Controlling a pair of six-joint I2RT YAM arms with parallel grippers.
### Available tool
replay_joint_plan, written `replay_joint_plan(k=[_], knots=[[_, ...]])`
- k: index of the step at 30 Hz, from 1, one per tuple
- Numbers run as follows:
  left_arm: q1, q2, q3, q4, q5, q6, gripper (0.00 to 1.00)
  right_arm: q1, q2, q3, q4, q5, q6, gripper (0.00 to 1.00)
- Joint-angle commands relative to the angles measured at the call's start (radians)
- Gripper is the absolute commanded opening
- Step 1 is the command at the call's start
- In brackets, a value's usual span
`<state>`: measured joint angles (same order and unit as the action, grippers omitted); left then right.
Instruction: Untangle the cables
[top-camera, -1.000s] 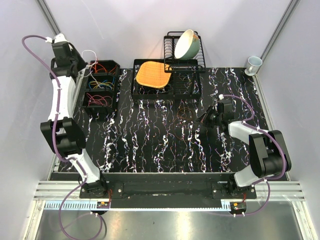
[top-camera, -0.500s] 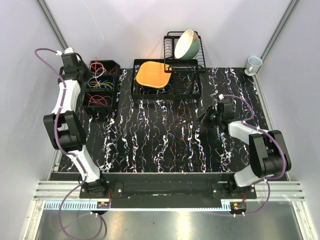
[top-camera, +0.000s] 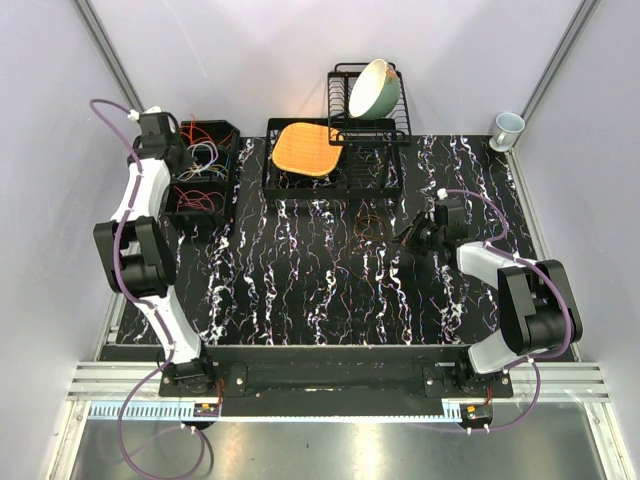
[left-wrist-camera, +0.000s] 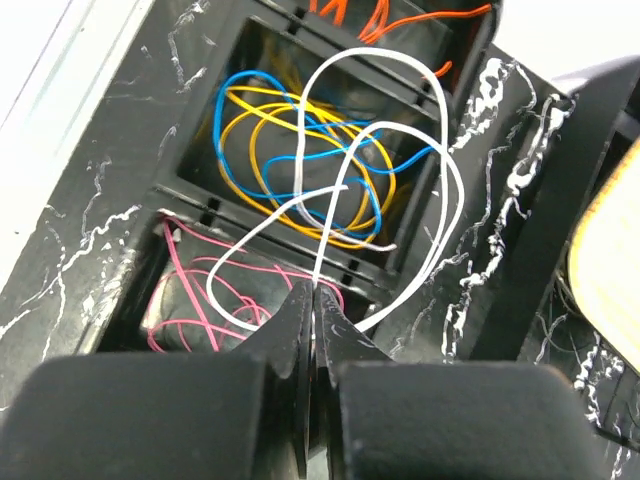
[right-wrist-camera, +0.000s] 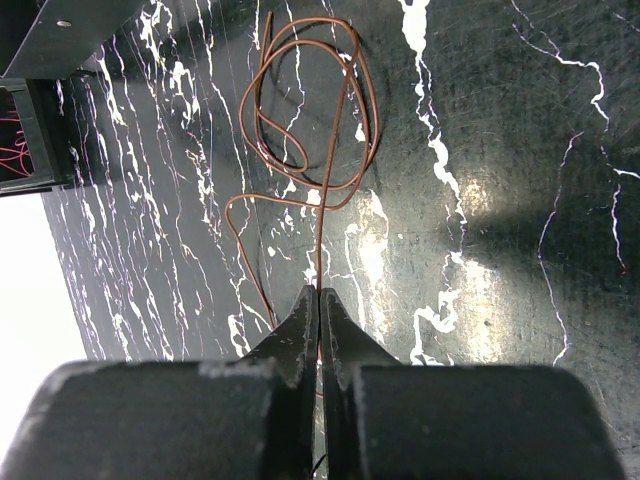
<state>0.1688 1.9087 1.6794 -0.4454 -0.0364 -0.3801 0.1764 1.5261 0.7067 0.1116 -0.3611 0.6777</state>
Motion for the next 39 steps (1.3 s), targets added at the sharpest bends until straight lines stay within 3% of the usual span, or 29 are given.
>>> replay_joint_plan(k=[1, 6, 12, 21, 28, 29, 30, 32, 35, 39], knots=[[-0.006, 0.055, 0.161, 0.007, -0.029, 0.050, 0.00, 0.002, 0.008, 0.033, 0.037, -0.018, -0.012, 0.00], [-0.006, 0.142, 0.290, 0.010, 0.002, 0.098, 0.00, 0.003, 0.008, 0.033, 0.037, -0.018, -0.013, 0.00], [-0.006, 0.168, 0.200, 0.097, 0.030, 0.130, 0.00, 0.002, 0.012, 0.034, 0.037, -0.018, -0.013, 0.00], [-0.006, 0.174, 0.022, 0.178, 0.006, 0.060, 0.00, 0.002, 0.016, 0.036, 0.037, -0.019, -0.015, 0.00], [-0.006, 0.251, 0.140, 0.116, -0.006, 0.089, 0.00, 0.002, 0.017, 0.039, 0.036, -0.021, -0.013, 0.00], [-0.005, 0.266, 0.157, 0.102, -0.013, 0.092, 0.02, 0.002, 0.019, 0.039, 0.034, -0.021, -0.013, 0.00], [-0.005, 0.273, 0.183, 0.079, -0.016, 0.093, 0.14, 0.002, 0.019, 0.039, 0.034, -0.021, -0.013, 0.00], [-0.003, 0.268, 0.189, 0.070, -0.017, 0.089, 0.23, 0.001, 0.017, 0.039, 0.034, -0.021, -0.015, 0.00], [-0.003, 0.233, 0.187, 0.073, -0.014, 0.073, 0.44, 0.003, 0.019, 0.040, 0.034, -0.021, -0.015, 0.00], [-0.003, 0.170, 0.210, 0.067, -0.026, 0.055, 0.61, 0.002, 0.019, 0.040, 0.034, -0.021, -0.015, 0.00]])
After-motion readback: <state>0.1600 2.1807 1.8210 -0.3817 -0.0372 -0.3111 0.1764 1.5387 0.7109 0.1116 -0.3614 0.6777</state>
